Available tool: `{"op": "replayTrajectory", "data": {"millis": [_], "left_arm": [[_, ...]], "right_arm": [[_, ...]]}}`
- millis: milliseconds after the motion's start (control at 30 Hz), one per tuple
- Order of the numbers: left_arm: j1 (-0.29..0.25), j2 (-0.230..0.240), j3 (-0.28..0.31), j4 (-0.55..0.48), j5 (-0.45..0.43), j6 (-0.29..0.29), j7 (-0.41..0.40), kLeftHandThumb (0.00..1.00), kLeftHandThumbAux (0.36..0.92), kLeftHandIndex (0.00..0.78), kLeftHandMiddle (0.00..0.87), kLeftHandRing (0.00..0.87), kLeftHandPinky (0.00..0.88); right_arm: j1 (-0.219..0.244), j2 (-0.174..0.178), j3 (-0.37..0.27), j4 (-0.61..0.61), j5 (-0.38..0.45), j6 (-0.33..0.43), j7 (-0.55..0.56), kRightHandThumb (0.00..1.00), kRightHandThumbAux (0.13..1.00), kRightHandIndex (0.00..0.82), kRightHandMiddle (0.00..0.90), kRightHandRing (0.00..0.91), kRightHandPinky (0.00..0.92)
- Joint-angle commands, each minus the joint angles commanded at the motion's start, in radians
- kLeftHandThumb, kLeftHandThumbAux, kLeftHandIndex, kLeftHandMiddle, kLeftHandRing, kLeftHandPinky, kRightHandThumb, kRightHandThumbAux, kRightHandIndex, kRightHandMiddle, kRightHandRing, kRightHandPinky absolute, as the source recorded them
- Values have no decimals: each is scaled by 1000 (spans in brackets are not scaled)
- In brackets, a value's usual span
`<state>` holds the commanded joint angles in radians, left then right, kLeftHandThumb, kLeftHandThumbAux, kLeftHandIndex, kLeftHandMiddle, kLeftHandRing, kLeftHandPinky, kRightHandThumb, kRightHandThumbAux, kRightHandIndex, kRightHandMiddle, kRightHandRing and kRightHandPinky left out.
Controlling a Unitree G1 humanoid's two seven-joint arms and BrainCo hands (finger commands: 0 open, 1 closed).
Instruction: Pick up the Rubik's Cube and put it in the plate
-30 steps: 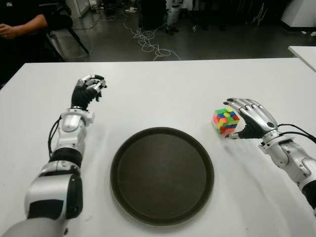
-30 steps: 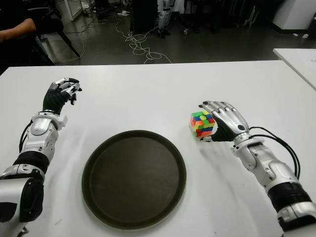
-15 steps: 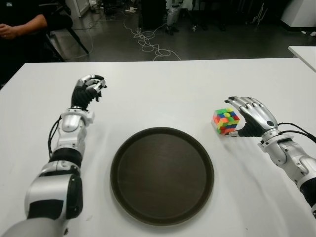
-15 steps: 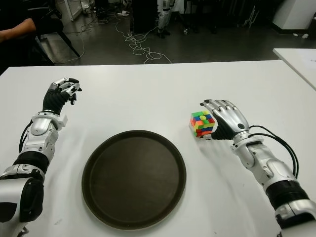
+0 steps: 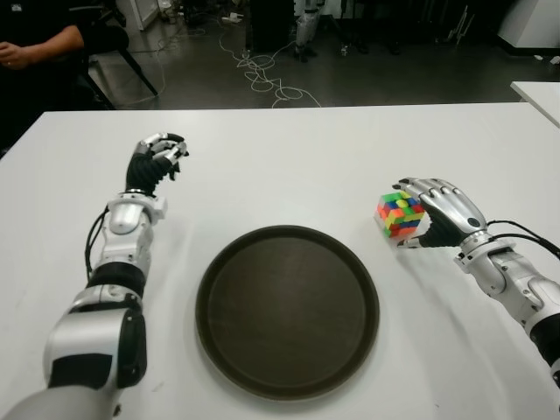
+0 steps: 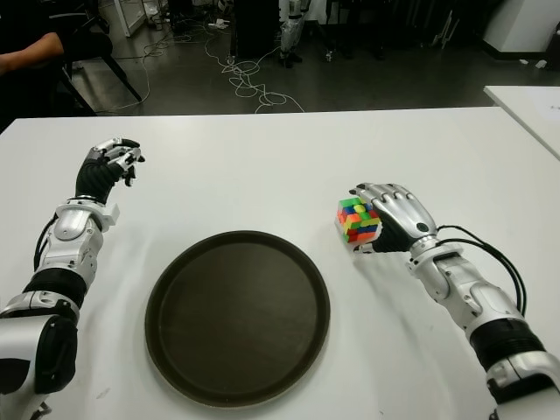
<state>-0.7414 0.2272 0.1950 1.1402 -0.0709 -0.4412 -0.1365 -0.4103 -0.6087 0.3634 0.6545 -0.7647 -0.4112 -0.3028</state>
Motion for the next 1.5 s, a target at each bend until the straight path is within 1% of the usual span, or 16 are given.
{"op": "replayTrajectory", "data": {"millis": [133,367,733,967,1167,1333,1500], "left_arm": [[0,-1,0,0,0,4,3,836,669,405,546,688,741],[1,-1,0,2,2,1,8,837,667,411,556,704,755],[0,4,-7,6,9,0,1,838,667,411,553,709,756],[0,4,-8,8,10,-2,4,836,669,405,547,697,751],[1,4,-9,8,9,-2,4,837,667,409,553,705,755],[3,4,-10,6,9,-4,2,838,666,412,552,708,757],[4,4,-12,4,10,-8,-4,838,666,412,557,714,763]], "right_arm": [[-5,0,6,11,-2,-7,2,0,775,149,162,159,135],[-14,-1,14,27,-4,-18,-3,0,780,150,171,161,130],[-30,2,33,34,-17,-9,-17,0,779,154,170,155,124],[-45,4,43,38,-34,0,-13,0,786,156,171,159,130],[-62,8,59,49,-52,6,-25,0,777,152,164,158,134],[-74,10,69,54,-54,-2,-32,0,775,158,176,171,141],[-92,19,78,68,-53,0,-18,0,768,144,165,160,135]]}}
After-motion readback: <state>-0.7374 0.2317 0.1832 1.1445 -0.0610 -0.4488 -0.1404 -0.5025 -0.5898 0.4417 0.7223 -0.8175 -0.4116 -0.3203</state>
